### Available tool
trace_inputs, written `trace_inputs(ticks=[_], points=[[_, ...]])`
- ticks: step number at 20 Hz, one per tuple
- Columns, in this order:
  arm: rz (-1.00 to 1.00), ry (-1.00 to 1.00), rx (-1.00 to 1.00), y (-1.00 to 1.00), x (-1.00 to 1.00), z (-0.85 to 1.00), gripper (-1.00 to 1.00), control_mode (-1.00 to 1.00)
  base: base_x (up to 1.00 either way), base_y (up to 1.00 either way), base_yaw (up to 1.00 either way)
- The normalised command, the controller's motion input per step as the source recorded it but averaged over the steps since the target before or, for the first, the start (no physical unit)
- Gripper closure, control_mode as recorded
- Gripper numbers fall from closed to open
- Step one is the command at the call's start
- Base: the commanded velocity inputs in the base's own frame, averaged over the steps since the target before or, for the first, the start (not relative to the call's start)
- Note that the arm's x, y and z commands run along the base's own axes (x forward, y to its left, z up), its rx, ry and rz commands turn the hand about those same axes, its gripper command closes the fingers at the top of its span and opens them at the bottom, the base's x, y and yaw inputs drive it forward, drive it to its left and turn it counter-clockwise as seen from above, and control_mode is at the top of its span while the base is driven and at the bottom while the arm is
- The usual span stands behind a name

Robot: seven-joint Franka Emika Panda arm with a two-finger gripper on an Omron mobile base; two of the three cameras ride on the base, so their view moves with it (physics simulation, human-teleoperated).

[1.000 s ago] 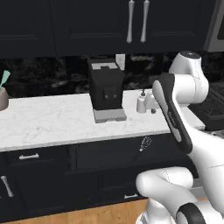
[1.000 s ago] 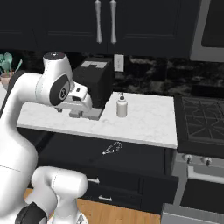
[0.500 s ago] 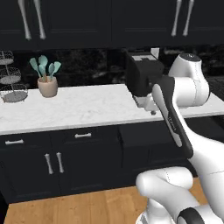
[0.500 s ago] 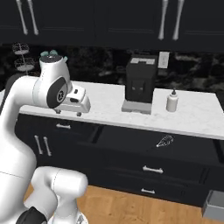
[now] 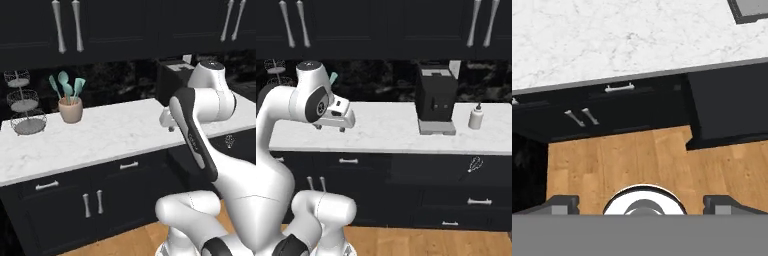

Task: Pick the whisk from the drawer and place it on the counter.

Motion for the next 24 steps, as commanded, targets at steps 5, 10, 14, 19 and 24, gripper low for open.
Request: trace_inputs(ticks=[5,10,14,19,24], points=[[0.00,0.00,0.00,0.00,0.00,0.00,-1.00,1.00,0.62,0.40,-0.55],[0.00,0.00,0.00,0.00,0.00,0.00,-1.00,1.00,0.17,-0.02,-0.60],[-0.07,0.00,0.02,-0.03,-0.13,0.00,-1.00,-1.00,-0.03,0.00,-0.24],[-0.15,0.00,0.04,-0.58,-0.21,-0.04,-1.00,-1.00,0.00,0.00,0.00],[-0.22,0.07,0.16,-1.00,0.19,-0.54,-1.00,-1.00,0.00,0.00,0.00]])
